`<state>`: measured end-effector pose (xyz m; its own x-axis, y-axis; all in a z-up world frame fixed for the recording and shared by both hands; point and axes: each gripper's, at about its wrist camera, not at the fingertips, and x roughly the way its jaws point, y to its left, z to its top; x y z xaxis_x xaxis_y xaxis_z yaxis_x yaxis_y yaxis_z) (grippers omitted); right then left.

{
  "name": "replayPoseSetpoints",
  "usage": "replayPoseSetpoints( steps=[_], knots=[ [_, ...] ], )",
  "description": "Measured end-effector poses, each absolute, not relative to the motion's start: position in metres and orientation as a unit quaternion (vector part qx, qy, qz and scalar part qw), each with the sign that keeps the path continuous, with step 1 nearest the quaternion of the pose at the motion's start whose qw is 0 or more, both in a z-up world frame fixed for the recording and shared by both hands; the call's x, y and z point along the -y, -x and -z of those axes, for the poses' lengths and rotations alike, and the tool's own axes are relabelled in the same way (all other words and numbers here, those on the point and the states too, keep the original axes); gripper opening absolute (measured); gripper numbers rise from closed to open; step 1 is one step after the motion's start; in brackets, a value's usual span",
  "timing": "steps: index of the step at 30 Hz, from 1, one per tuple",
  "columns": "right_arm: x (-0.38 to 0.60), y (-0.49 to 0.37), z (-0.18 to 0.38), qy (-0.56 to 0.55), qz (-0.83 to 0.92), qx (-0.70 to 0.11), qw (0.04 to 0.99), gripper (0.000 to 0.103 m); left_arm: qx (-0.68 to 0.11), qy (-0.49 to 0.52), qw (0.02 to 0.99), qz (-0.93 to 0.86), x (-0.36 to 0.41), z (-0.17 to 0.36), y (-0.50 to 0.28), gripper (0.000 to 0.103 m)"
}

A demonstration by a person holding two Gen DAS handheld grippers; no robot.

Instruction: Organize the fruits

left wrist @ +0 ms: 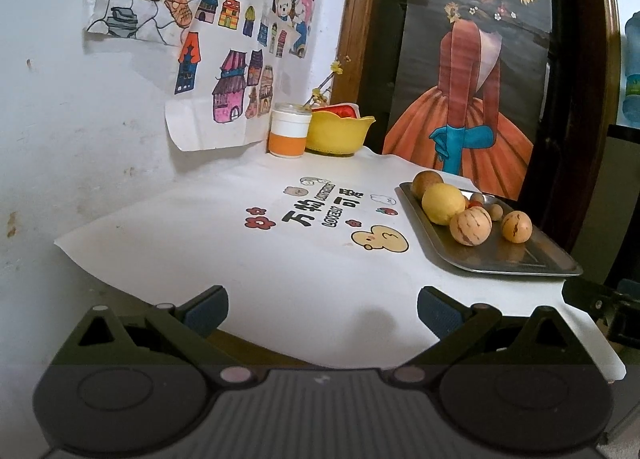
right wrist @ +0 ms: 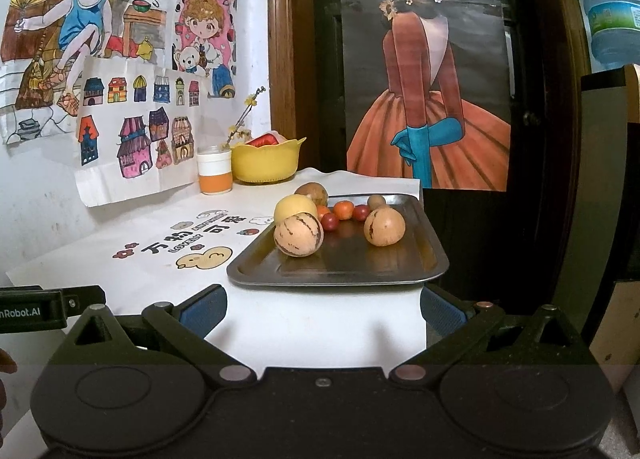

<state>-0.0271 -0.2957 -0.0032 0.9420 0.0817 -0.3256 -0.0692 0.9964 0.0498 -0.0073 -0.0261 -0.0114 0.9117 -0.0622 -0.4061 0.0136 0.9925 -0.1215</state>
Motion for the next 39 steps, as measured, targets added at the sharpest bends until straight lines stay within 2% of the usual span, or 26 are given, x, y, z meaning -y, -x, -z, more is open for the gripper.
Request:
replayPoseSetpoints(
  steps=[39],
  knots=[
    [0.2902, 0.0249, 0.0068, -0.011, -0.049, -0.176, 0.983, 0.102, -0.216, 0.046, 0.975, 0.018, 0.0285, 0.013, 0.0063, 0.103]
  ],
)
